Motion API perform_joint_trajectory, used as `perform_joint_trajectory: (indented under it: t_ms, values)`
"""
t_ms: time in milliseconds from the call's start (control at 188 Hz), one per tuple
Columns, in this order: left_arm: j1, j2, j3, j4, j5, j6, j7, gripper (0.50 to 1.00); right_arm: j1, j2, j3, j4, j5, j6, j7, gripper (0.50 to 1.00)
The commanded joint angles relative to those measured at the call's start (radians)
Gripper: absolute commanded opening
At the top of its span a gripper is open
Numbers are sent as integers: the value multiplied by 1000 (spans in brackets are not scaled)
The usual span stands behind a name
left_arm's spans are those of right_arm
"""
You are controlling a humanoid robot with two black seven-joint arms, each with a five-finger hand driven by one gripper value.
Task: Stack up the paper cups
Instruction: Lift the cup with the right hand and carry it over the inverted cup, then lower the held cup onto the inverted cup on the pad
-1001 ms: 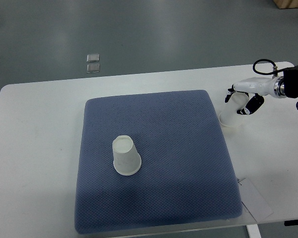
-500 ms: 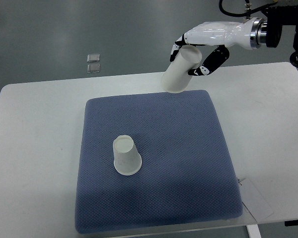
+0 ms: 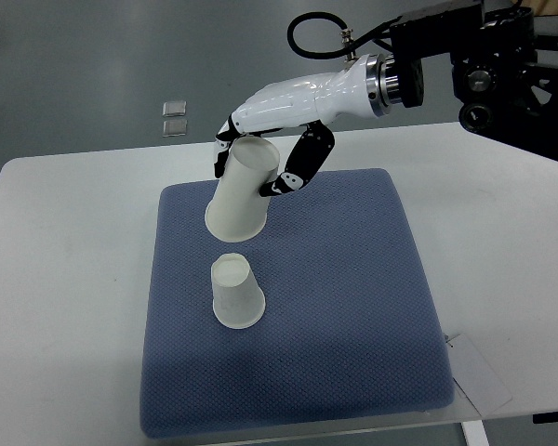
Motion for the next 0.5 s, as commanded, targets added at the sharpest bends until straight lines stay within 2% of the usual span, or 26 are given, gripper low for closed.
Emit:
perform_joint_trajectory:
  t_ms: [0,240,495]
  values:
    - [0,0,0,0,0,0,0,1000,0,38,-4,1,-6,4,3,500]
    - [0,0,0,0,0,0,0,1000,-8,115,-27,-15,-72,10,3,504]
    - [0,0,0,0,0,0,0,1000,-29,129,-49,-45,-113,10,3,507]
